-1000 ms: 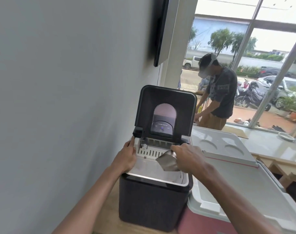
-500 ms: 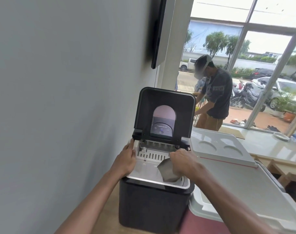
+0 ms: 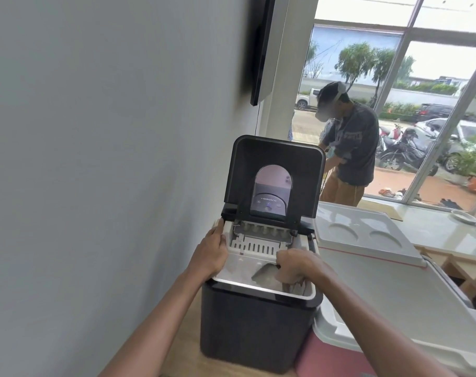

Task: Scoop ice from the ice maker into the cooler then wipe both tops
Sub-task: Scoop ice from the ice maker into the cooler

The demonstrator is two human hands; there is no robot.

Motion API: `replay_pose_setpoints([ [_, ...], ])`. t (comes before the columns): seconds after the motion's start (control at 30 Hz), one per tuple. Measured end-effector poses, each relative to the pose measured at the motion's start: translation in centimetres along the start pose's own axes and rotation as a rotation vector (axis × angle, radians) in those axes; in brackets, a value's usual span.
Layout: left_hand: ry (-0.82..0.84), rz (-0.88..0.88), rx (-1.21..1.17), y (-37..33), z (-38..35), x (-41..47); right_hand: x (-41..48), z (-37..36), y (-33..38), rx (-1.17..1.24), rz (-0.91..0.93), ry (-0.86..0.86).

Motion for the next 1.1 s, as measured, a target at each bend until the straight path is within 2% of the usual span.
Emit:
replay_pose_setpoints([
  [0.17,-0.023,0.001,0.000,-0.2,0.3,-0.3,0.5,0.4,-1.3,0.122,0.035,0.041],
  [0.33,-0.031,-0.001,0.011,-0.3,0.3,-0.4,0.7,-0.8,0.0,0.017,0.049,0.011],
  [0.47,-0.037,0.000,0.006,-0.4,0.4,-0.5,0.6,-1.2,0.8,0.279,-0.025,0.109],
  [0.7,-0.071,0.032,-0.048,-0.5,0.7,-0.9,0.3,-0.3,0.5,0.301,-0.037,0.241],
  [0.87,-0.080,0.028,-0.046,-0.8,0.9,-1.2,0.7,-0.2,-0.2,0.384,-0.031,0.192],
  [1.1,-0.102,0.028,-0.027,-0.7,0.7,-1.0,2.2,-2.1,1.3,0.379,0.014,0.118],
])
Point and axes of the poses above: each hand's wrist, its own x-axis towards the middle knuckle, its own z-axis out of the back of the hand, y = z × x, the point moved 2 cm from there along x, towards the middle knuckle, and after that the axes turned 7 degrees about z, right-handed, at the moved point
